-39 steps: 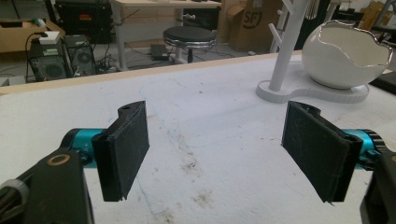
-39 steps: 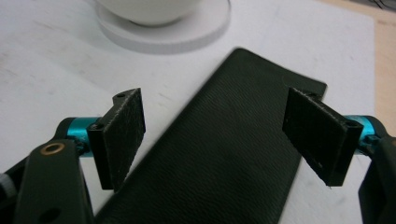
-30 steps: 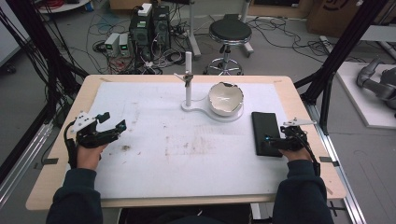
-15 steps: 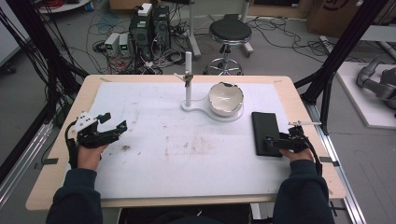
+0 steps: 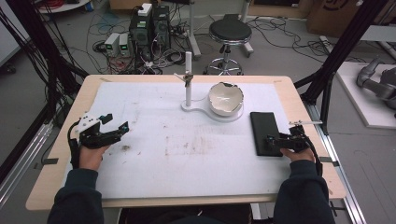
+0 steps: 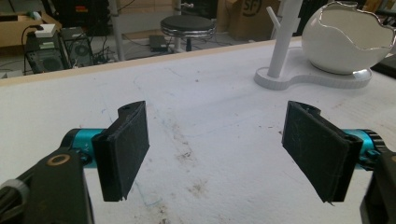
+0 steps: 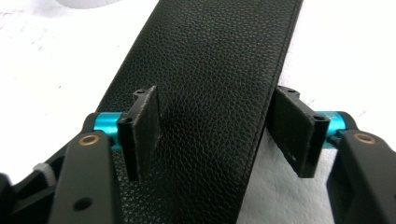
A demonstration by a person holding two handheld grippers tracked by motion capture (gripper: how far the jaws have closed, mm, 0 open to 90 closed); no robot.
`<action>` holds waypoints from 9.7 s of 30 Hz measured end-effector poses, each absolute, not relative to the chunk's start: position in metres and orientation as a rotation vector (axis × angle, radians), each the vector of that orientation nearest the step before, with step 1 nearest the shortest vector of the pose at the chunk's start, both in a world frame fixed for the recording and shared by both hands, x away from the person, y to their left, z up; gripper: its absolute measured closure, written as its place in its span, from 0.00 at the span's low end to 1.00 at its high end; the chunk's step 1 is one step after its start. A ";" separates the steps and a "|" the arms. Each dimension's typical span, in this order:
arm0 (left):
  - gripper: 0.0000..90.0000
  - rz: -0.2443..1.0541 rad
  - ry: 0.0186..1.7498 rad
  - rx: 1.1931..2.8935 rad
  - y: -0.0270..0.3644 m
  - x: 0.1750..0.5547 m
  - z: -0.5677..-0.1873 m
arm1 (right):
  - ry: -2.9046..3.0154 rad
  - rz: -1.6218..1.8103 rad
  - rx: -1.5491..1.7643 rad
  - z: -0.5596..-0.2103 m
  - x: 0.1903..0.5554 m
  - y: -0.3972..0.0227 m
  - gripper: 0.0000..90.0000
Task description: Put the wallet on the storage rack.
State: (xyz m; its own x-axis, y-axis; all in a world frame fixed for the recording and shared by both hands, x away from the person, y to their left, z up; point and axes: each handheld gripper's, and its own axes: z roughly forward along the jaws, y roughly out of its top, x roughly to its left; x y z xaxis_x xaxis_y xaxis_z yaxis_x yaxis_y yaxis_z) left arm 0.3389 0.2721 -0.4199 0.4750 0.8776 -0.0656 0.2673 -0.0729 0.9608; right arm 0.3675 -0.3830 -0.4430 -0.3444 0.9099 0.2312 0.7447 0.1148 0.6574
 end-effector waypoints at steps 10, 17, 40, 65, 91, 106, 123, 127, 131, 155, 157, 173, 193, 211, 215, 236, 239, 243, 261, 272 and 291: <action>0.25 0.683 1.013 1.619 0.272 0.340 -0.421 | 2.187 1.137 1.575 -0.438 0.365 -0.383 0.91; 0.26 0.678 1.009 1.624 0.271 0.340 -0.421 | 2.200 1.233 1.576 -0.435 0.363 -0.388 0.95; 0.26 0.672 1.008 1.632 0.269 0.341 -0.422 | 2.252 1.709 1.449 -0.419 0.358 -0.376 0.82; 0.26 0.671 1.010 1.639 0.269 0.340 -0.422 | 2.292 1.375 1.591 -0.426 0.376 -0.338 0.84; 0.28 0.620 0.973 1.603 0.264 0.338 -0.416 | 2.173 1.581 1.073 -0.367 0.341 -0.346 0.91; 0.29 0.406 0.830 1.545 0.215 0.349 -0.390 | 2.177 1.703 0.826 -0.352 0.335 -0.323 0.91; 0.25 0.217 0.626 1.632 0.110 0.390 -0.346 | 2.160 1.799 0.685 -0.345 0.343 -0.301 0.91; 0.25 0.148 0.574 1.646 0.086 0.397 -0.344 | 2.162 1.827 0.643 -0.342 0.344 -0.295 0.91; 0.25 0.103 0.514 1.657 0.070 0.398 -0.340 | 2.159 1.854 0.602 -0.340 0.348 -0.289 0.91; 0.38 0.007 0.357 1.603 0.064 0.396 -0.332 | 2.276 1.892 0.490 -0.340 0.365 -0.255 0.91; 0.43 0.008 0.349 1.594 0.065 0.395 -0.331 | 2.287 1.884 0.510 -0.340 0.367 -0.253 0.91; 0.78 0.078 0.313 1.569 0.073 0.390 -0.326 | 2.315 1.804 0.573 -0.344 0.371 -0.250 0.86; 0.81 0.064 0.274 1.646 0.075 0.386 -0.334 | 2.277 1.731 0.486 -0.322 0.377 -0.251 0.42; 0.79 0.036 0.279 1.652 0.079 0.389 -0.338 | 2.461 1.804 0.272 -0.308 0.395 -0.233 0.81; 0.79 0.023 0.262 1.653 0.078 0.389 -0.339 | 2.480 1.827 0.261 -0.309 0.395 -0.230 0.77; 0.37 0.265 0.579 1.667 0.143 0.375 -0.360 | 2.422 1.657 0.355 -0.305 0.388 -0.244 0.86; 0.26 0.352 0.669 1.651 0.168 0.365 -0.370 | 2.390 1.651 0.347 -0.302 0.389 -0.249 0.86; 0.22 0.442 0.755 1.644 0.200 0.354 -0.386 | 2.367 1.646 0.339 -0.295 0.392 -0.250 0.86; 0.22 0.429 0.895 1.602 0.234 0.354 -0.410 | 2.203 1.593 0.200 -0.232 0.438 -0.255 0.86; 0.23 0.412 0.899 1.590 0.235 0.354 -0.411 | 2.215 1.480 0.196 -0.258 0.463 -0.253 0.86; 0.24 0.392 0.898 1.573 0.236 0.353 -0.411 | 2.363 1.313 0.140 -0.284 0.469 -0.231 0.86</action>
State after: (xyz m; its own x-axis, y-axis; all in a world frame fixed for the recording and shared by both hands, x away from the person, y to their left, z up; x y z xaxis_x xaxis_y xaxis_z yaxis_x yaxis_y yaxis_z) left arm 0.3532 0.2364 -0.4108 0.6429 0.7287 -0.2359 0.3229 0.0214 0.9462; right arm 0.4686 -0.2311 -0.2844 -0.9021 0.2900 -0.3194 -0.1181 0.5461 0.8293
